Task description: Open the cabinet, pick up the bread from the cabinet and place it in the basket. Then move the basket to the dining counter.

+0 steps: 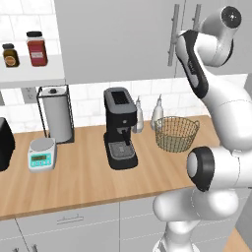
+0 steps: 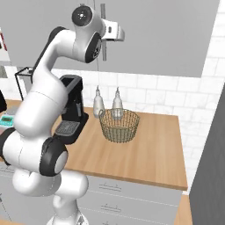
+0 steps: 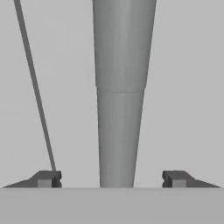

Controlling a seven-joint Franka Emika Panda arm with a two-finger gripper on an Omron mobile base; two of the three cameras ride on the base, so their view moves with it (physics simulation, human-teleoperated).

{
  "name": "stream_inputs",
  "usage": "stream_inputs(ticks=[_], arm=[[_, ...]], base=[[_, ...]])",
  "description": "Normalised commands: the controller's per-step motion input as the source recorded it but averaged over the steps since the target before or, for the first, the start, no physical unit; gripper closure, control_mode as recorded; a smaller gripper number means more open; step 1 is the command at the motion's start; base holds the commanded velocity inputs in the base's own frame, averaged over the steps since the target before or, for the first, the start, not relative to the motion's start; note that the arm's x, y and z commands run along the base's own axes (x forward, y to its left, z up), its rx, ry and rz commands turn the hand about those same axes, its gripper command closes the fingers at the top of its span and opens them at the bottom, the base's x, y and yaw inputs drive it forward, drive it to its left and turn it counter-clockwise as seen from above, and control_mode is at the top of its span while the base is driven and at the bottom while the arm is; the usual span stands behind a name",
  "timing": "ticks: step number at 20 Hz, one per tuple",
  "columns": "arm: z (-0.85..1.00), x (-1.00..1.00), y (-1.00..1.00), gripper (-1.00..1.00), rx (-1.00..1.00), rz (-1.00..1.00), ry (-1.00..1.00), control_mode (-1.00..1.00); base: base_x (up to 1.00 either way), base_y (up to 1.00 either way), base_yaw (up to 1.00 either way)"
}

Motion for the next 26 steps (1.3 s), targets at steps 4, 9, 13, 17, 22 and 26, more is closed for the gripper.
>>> stream_inputs(ticks=[4,9,13,17,22,26], arm=[[-0.03,0.25,0.0,1.0,0.0,0.03,0.0,-1.0],[0.0,-0.27,-0.07,1.0,0.0,-0.03,0.0,-1.0],[0.0,-1.0,-0.63,1.0,0.0,-0.09,-0.03,-1.0],[0.0,-1.0,-0.97,1.0,0.01,-0.05,-0.07,-1.0],[0.01,-1.0,-1.0,1.0,0.11,-0.03,-0.07,-1.0],[0.07,-1.0,-1.0,1.0,0.13,-0.03,-0.04,-1.0]], base=[[0.0,0.0,0.0],[0.0,0.0,0.0],[0.0,0.0,0.0],[0.0,0.0,0.0],[0.0,0.0,0.0],[0.0,0.0,0.0]])
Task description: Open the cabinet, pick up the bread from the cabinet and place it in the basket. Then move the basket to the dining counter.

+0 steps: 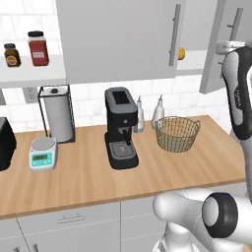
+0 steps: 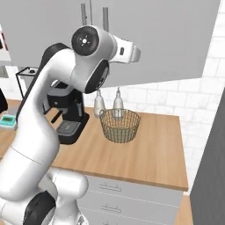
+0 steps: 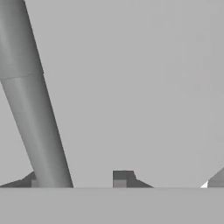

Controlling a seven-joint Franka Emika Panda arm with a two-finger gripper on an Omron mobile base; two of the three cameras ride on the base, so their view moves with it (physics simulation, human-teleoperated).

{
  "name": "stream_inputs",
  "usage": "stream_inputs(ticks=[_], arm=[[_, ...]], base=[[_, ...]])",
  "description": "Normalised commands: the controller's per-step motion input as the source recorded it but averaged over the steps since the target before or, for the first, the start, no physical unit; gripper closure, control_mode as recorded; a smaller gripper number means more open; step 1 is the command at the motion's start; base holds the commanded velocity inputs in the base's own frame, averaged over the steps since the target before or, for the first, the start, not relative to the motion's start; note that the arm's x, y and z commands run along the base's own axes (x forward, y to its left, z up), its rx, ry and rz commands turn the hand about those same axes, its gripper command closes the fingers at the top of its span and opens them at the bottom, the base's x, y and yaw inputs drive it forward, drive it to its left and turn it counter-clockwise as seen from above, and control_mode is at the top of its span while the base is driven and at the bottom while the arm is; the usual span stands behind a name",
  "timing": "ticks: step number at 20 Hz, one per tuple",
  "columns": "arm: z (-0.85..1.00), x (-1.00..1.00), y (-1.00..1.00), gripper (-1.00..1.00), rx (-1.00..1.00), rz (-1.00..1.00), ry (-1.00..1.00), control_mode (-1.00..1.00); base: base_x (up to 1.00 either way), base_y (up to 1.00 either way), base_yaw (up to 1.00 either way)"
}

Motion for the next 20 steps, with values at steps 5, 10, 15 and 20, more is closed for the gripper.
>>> stream_inputs(ticks=[5,10,15,20], arm=[[0.05,-1.0,-0.98,1.0,0.08,-0.02,-0.01,-1.0],[0.0,-0.65,-0.62,1.0,0.01,-0.07,0.0,-1.0],[0.0,-0.52,-0.14,-1.0,0.0,-0.14,0.0,-1.0],[0.17,-0.78,0.12,-1.0,-0.06,-0.19,0.0,-1.0]], base=[[0.0,0.0,0.0],[0.0,0.0,0.0],[0.0,0.0,0.0],[0.0,0.0,0.0]])
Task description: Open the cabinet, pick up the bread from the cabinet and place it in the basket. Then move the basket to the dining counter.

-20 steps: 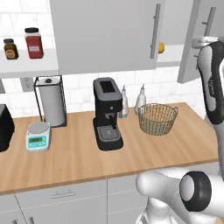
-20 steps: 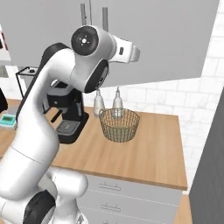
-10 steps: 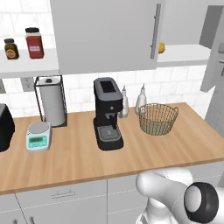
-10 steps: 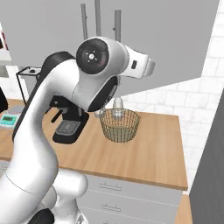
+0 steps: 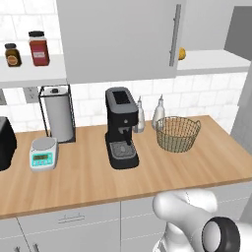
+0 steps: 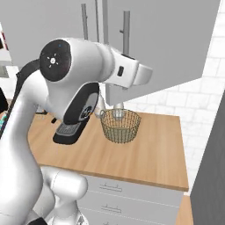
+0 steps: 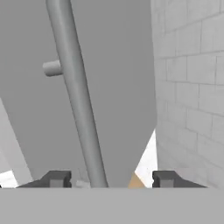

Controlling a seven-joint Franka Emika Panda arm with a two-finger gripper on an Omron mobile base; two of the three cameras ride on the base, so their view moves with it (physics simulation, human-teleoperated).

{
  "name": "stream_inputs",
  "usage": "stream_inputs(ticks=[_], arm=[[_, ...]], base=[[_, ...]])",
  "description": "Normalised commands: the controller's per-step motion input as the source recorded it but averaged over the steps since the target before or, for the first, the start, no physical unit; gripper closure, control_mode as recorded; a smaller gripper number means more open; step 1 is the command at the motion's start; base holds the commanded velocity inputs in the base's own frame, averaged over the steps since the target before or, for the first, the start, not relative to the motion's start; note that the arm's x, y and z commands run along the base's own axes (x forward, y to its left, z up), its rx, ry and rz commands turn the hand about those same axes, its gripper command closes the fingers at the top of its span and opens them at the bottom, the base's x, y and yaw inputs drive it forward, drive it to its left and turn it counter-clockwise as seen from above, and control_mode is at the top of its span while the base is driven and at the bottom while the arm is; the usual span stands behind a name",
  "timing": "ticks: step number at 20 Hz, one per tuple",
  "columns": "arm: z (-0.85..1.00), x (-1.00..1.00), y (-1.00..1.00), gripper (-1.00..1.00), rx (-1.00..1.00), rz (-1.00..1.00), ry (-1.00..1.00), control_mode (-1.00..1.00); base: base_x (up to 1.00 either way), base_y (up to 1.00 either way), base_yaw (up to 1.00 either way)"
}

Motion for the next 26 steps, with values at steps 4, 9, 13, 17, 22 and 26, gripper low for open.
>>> stream_inputs(ticks=[4,9,13,17,22,26], arm=[[0.18,-0.9,0.69,-1.0,-0.34,-0.24,0.06,-1.0],[0.03,-0.04,1.0,-1.0,-0.51,-0.13,0.42,-1.0],[0.01,0.66,0.84,-1.0,-0.55,-0.05,0.72,-1.0],[-0.12,1.0,0.08,-1.0,-0.43,0.0,0.72,-1.0],[-0.15,0.92,-0.33,-1.0,-0.23,0.0,0.41,-1.0],[-0.01,0.27,-1.0,-1.0,-0.02,-0.03,0.28,-1.0]], base=[[0.0,0.0,0.0],[0.0,0.0,0.0],[0.0,0.0,0.0],[0.0,0.0,0.0],[0.0,0.0,0.0],[0.0,0.0,0.0]])
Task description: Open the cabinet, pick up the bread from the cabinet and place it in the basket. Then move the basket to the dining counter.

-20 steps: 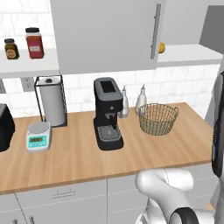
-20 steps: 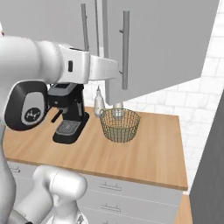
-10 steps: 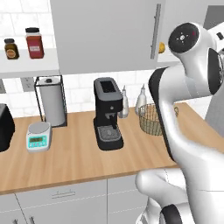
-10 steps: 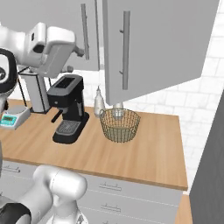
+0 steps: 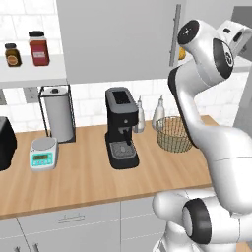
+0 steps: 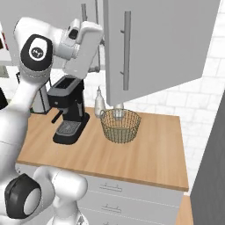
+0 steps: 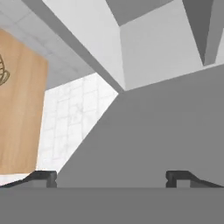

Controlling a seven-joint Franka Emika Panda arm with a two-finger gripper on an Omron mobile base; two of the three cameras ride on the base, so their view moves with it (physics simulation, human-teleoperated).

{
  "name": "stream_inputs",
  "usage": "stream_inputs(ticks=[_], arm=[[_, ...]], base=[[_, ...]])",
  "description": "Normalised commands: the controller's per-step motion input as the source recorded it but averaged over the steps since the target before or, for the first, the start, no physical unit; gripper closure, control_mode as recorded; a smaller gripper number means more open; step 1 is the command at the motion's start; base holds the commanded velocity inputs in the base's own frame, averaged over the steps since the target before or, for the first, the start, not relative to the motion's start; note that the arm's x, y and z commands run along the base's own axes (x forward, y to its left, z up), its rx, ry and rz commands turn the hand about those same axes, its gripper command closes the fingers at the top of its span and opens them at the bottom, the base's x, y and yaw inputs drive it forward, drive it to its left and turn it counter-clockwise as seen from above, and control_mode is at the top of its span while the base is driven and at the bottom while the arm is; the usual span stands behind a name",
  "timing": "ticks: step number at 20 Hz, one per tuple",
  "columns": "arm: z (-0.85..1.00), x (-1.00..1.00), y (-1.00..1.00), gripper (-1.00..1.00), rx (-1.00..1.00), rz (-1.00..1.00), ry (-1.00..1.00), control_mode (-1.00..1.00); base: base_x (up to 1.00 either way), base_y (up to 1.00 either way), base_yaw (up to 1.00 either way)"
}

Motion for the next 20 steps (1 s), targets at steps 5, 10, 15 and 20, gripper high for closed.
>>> stream_inputs(ticks=[5,10,15,20], arm=[[0.05,-0.34,-1.0,-1.0,-0.05,-0.18,0.19,-1.0],[-0.01,-0.21,-1.0,-1.0,-0.01,-0.12,0.22,-1.0],[-0.18,0.5,-1.0,-1.0,0.01,0.0,0.11,-1.0],[-0.1,0.31,-0.97,-1.0,0.0,0.1,0.0,-1.0]], base=[[0.0,0.0,0.0],[0.0,0.0,0.0],[0.0,0.0,0.0],[0.0,0.0,0.0]])
